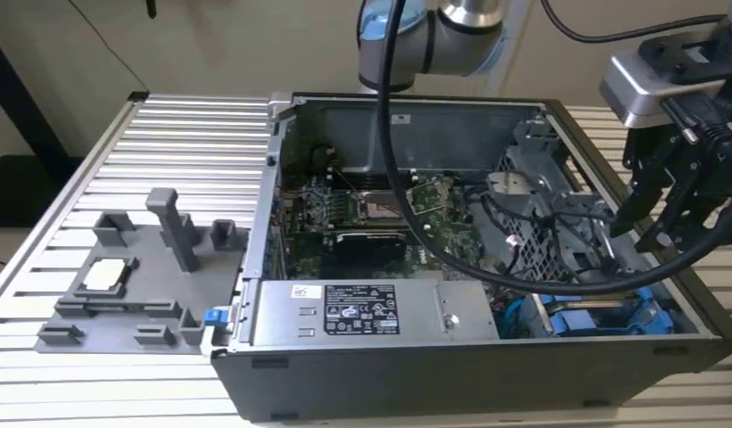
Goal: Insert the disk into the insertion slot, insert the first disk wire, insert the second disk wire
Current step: 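Insert the first disk wire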
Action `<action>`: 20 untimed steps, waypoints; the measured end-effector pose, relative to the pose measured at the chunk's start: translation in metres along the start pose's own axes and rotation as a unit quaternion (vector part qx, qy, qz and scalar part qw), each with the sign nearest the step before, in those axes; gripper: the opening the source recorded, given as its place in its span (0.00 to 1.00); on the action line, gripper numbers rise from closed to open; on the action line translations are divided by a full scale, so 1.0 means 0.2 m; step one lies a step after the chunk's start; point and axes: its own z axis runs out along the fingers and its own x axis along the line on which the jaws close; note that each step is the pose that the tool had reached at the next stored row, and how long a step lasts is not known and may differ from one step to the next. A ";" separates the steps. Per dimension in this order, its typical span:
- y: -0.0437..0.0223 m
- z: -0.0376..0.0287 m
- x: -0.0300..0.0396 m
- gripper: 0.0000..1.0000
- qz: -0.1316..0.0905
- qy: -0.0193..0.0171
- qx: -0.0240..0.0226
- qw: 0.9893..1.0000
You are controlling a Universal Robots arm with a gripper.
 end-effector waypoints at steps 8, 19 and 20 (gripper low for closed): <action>0.041 0.030 -0.062 0.40 -0.015 0.007 0.026 1.000; 0.100 0.064 -0.098 0.40 -0.020 0.008 0.048 0.999; 0.100 0.064 -0.098 0.40 -0.020 0.008 0.048 0.999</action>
